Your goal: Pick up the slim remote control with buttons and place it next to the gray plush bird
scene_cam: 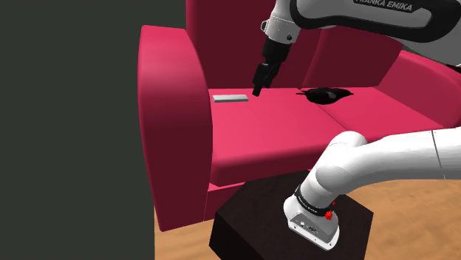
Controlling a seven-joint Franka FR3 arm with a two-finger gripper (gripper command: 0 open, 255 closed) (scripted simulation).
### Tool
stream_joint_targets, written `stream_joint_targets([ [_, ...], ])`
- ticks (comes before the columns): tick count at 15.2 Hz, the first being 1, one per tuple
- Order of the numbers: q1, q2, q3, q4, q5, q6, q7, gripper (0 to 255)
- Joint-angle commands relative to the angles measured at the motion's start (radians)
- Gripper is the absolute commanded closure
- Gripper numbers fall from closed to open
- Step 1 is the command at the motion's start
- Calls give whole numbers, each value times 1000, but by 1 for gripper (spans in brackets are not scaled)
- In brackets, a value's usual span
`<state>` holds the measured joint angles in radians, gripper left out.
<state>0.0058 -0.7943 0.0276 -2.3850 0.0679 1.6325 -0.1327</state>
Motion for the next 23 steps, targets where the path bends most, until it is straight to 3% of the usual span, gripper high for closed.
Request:
stream_joint_targets([
  [1,0,0,0,0,0,0,0,0],
  [13,-3,292,-217,10,-130,271,-412,0],
  [23,15,660,-353,194,-101,451,-756,0],
])
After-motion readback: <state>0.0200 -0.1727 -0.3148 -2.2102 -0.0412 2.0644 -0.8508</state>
